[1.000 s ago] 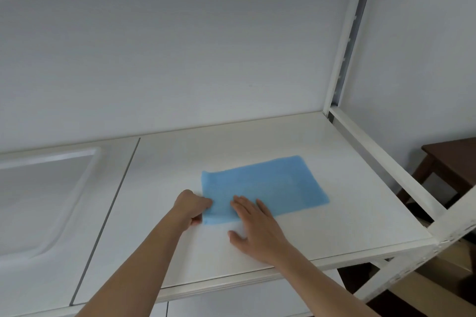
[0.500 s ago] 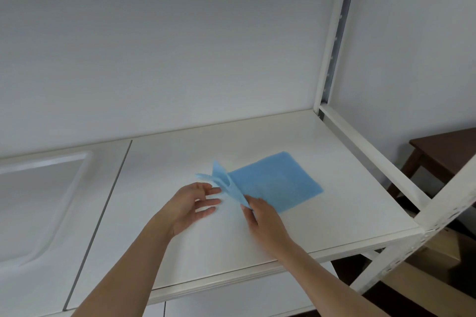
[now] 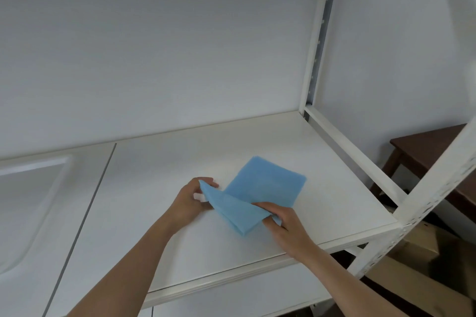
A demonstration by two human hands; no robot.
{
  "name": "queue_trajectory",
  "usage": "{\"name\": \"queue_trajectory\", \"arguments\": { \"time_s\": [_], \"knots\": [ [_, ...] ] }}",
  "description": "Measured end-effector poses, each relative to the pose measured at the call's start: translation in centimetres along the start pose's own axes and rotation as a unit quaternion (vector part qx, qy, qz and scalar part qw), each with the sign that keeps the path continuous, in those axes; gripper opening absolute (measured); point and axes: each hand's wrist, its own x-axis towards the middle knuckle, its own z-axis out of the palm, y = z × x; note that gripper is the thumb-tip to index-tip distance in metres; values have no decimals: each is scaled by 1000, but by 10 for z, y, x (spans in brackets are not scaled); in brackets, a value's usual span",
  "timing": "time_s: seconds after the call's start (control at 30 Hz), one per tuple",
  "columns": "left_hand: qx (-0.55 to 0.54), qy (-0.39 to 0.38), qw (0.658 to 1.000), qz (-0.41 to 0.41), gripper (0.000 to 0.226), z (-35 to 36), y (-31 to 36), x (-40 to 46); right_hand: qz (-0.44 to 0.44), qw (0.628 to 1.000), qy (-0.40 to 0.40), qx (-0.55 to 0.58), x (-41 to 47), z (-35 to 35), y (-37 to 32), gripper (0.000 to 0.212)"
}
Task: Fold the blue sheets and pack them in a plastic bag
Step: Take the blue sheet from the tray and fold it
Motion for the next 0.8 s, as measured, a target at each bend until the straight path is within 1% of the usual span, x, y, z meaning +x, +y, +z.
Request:
{"name": "queue_trajectory", "arguments": {
  "time_s": [0.07,0.13,0.2,0.27,0.3,0.4,0.43,0.5,0.57,0.6,0.67,0.8],
  "knots": [
    [-34,-33,999,-10,33,2,5,1,0,1000,5,6,-2,-7,1,26],
    [-74,-61,995,-10,26,4,12,2,3,1000,11,10,-3,-13,1,25],
    [-100,-76,992,-1,15,8,19,5,12,999,29,21,-2,-17,1,22],
    [-131,-71,989,-3,6,14,28,9,24,997,60,36,0,-18,-1,25],
    [-152,-63,986,-6,5,19,32,12,33,995,82,44,2,-19,-1,27],
    [-203,-39,978,-37,22,32,40,23,107,978,176,40,6,-21,-1,27],
    [-199,-34,978,-55,27,36,40,28,140,969,204,21,9,-22,2,31],
    [-141,-27,986,-89,31,43,33,35,196,953,230,-36,13,-25,8,36],
    [-83,-25,989,-116,29,50,26,39,223,943,234,-74,19,-29,13,32],
    [-74,-22,990,-122,27,52,23,40,234,940,233,-80,22,-31,14,30],
    [-72,-14,990,-122,23,54,21,41,247,938,227,-92,28,-35,15,29],
    [-55,0,995,-82,20,56,22,43,225,931,217,-187,40,-44,20,29]
  ]
}}
